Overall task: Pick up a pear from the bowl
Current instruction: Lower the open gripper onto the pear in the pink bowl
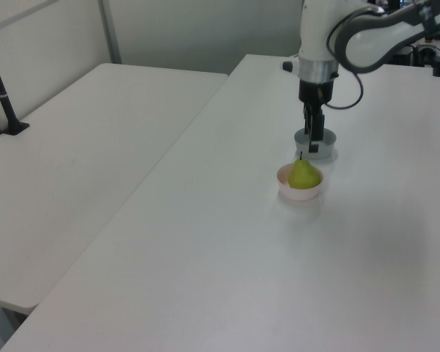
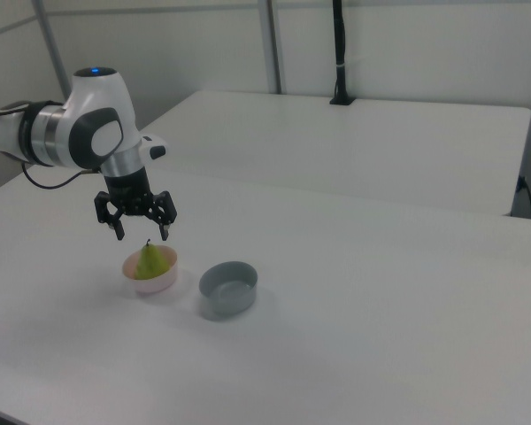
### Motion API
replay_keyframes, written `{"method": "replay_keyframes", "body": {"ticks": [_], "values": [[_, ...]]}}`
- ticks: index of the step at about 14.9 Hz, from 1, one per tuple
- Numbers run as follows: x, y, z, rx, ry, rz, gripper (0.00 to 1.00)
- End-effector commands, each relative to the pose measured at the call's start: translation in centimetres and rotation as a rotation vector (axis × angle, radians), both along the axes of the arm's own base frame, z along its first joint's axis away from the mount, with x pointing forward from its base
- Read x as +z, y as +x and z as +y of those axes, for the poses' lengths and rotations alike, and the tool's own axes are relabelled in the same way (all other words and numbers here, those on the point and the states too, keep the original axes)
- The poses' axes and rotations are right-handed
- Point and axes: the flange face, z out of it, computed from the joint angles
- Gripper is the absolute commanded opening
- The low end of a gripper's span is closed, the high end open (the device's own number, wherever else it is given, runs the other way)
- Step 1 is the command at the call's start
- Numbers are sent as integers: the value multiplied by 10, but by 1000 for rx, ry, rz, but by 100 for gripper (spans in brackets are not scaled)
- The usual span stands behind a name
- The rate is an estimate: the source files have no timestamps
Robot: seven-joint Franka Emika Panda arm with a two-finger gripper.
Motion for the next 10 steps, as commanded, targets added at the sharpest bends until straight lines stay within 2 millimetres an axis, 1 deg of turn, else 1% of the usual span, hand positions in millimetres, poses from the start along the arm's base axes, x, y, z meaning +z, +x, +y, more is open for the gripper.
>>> {"method": "replay_keyframes", "body": {"ticks": [1, 4, 8, 9, 10], "values": [[-29, 4, 21, -6, 9, -2, 100], [-47, 7, 29, 6, 5, 8, 100], [-63, 9, 29, 13, -8, 30, 100], [-63, 9, 29, 12, -7, 24, 94], [-63, 11, 28, 10, -5, 12, 81]]}}
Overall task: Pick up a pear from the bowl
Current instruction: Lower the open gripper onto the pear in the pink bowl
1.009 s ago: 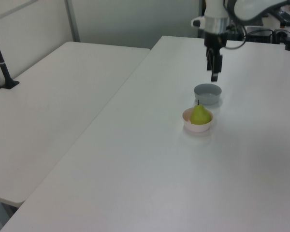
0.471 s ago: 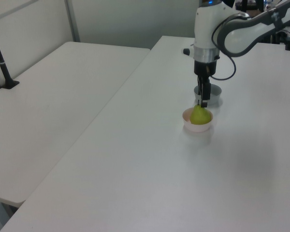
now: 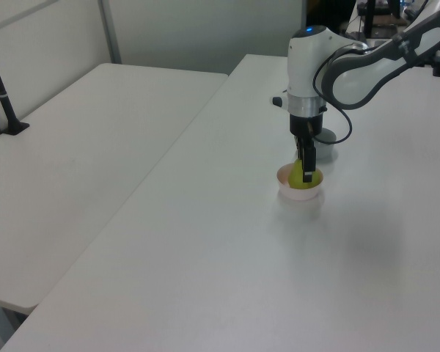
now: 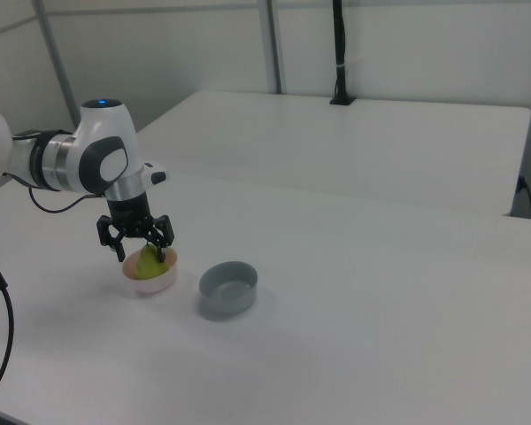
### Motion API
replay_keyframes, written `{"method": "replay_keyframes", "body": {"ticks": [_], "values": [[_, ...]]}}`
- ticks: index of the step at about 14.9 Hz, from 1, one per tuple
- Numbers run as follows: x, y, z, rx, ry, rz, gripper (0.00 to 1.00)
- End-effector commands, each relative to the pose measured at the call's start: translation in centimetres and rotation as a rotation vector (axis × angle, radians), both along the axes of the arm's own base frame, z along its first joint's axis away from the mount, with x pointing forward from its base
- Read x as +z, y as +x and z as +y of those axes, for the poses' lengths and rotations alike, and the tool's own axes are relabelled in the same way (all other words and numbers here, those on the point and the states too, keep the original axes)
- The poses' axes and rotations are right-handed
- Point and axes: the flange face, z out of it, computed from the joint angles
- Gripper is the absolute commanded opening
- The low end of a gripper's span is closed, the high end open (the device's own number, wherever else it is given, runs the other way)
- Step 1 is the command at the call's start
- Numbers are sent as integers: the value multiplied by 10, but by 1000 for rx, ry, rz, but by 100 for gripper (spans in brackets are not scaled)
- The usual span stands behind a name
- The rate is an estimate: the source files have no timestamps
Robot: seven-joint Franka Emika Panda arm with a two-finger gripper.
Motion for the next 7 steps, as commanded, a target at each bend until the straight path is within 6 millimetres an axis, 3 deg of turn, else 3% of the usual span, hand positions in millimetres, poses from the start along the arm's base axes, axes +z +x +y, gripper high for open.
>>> {"method": "replay_keyframes", "body": {"ticks": [1, 2, 4, 7], "values": [[0, 2, 0, -16, 4, -36, 67], [0, 3, 0, -16, 4, -36, 34], [2, 3, -2, -21, 4, -35, 0], [8, 2, -5, -25, 4, -36, 0]]}}
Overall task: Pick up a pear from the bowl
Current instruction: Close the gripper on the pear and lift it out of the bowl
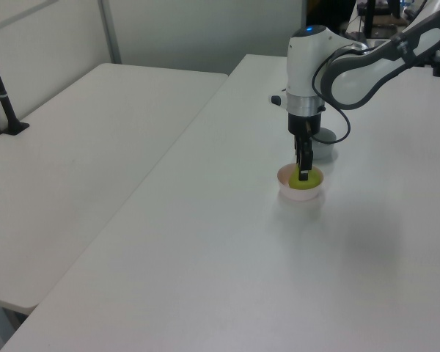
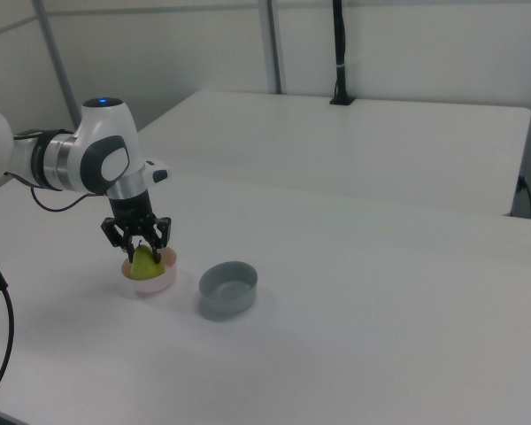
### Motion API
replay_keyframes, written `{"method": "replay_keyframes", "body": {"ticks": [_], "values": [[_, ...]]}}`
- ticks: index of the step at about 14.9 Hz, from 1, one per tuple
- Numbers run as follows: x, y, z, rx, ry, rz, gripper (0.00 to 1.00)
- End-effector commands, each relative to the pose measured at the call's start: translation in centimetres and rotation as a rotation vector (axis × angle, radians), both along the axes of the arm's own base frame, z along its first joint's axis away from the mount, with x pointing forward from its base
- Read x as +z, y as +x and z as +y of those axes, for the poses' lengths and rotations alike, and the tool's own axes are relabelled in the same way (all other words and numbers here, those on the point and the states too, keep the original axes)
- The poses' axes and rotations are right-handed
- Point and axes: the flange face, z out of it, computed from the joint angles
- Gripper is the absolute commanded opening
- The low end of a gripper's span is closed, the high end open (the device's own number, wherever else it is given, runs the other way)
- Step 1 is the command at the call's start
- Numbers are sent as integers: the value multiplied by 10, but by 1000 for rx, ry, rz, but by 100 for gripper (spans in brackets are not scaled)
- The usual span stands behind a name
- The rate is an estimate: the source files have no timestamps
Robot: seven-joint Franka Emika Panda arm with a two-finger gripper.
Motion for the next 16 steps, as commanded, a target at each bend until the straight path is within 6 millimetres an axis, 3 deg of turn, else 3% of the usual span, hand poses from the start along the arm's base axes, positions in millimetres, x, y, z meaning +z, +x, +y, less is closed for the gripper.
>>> {"method": "replay_keyframes", "body": {"ticks": [1, 4, 7, 10, 13, 16], "values": [[7, -2, -4, -21, 1, -17, 0], [19, -4, -5, -21, 0, -14, 0], [47, -6, -15, -36, 5, -35, 0], [84, -7, -26, -54, 5, -35, 0], [124, -4, -50, -92, 7, -30, 0], [179, -3, -69, -124, 10, -11, 0]]}}
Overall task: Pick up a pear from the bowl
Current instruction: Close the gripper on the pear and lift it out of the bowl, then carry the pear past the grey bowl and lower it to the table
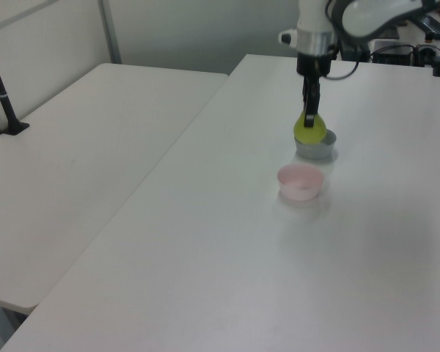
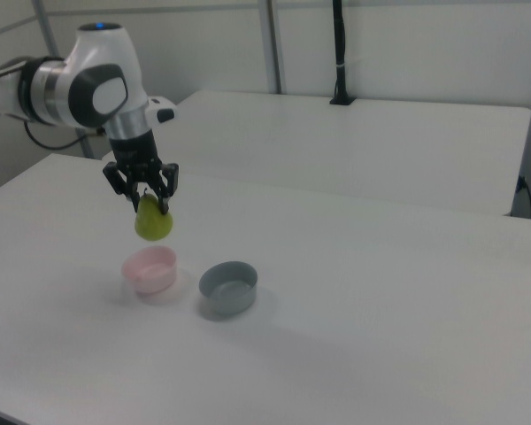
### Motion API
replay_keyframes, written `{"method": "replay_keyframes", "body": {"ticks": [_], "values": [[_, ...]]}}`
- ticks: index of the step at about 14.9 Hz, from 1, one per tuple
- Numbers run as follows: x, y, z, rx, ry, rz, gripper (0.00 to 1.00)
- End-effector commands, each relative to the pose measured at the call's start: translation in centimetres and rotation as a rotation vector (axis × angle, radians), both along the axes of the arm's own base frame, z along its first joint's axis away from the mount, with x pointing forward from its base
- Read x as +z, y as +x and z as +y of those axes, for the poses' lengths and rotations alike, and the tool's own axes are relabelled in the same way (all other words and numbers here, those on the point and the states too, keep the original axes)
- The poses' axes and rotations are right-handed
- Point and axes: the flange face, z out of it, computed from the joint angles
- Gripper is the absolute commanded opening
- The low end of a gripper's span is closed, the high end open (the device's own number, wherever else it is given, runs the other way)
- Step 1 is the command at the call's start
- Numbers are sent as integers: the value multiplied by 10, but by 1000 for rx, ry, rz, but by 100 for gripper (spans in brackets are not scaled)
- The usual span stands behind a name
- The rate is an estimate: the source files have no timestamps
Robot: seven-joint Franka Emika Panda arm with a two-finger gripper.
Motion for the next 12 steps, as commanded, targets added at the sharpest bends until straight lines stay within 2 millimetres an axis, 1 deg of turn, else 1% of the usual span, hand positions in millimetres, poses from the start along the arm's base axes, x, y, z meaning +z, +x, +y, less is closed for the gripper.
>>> {"method": "replay_keyframes", "body": {"ticks": [1, 3, 5, 6, 7, 9, 10, 12], "values": [[68, -1, -20, -48, 7, 24, 0], [97, -3, -33, -67, 8, 19, 0], [112, -5, -50, -81, 6, 9, 0], [119, -7, -63, -97, 3, -3, 0], [122, -9, -78, -104, -1, -12, 0], [125, -10, -103, -66, -6, -19, 0], [124, -10, -120, -57, -8, -18, 0], [120, -10, -143, -24, -13, -21, 0]]}}
